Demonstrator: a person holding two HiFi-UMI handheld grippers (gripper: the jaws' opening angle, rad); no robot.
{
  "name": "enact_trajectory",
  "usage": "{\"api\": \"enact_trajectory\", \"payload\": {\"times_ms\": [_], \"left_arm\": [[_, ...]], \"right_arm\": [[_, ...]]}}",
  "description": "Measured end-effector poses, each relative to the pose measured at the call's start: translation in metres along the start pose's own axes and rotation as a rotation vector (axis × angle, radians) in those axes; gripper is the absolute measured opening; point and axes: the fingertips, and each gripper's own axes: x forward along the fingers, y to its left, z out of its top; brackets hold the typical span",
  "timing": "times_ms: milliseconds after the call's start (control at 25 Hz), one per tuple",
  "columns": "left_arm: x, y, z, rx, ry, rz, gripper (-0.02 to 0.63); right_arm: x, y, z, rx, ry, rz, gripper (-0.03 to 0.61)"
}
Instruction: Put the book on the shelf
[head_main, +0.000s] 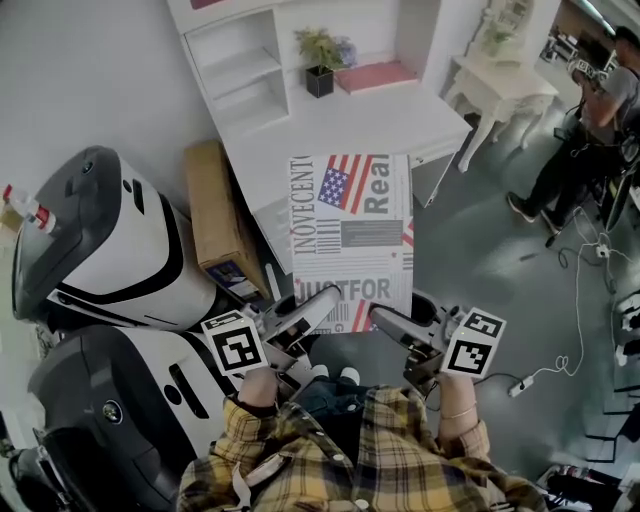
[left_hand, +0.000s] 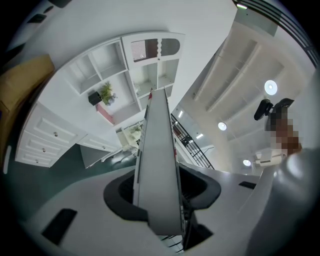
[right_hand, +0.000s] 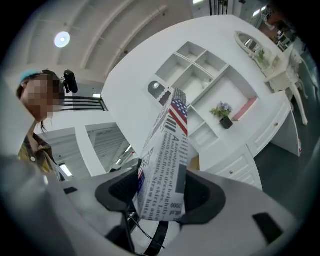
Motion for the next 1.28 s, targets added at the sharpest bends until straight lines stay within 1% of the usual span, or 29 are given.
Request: {"api": "enact_trajectory", "payload": {"times_ms": [360, 760, 1040, 1280], "left_arm": [[-0.001, 0.0035, 0.0016, 0.0, 0.021, -0.017, 0.184], [-0.0005, 0.0056, 0.0022, 0.012, 0.03, -0.014, 0.185], [0.0001, 0.0023, 0.0023, 0.019, -0.003, -0.006, 0.186], [0.0012, 0.0032, 0.0019, 0.057, -0.033, -0.013, 0.184]], "right_arm": [[0.0025, -0.0004, -0.0022, 0.003, -0.022, -0.02, 0.261], [0.004, -0.0028, -0.0038, 0.009, -0.038, -0.016, 0.261], [0.0027, -0.0024, -0.0008, 0.006, -0.013, 0.001, 0.261], [0.003, -0.006, 0.0003, -0.03, -0.013, 0.031, 0.261]]}}
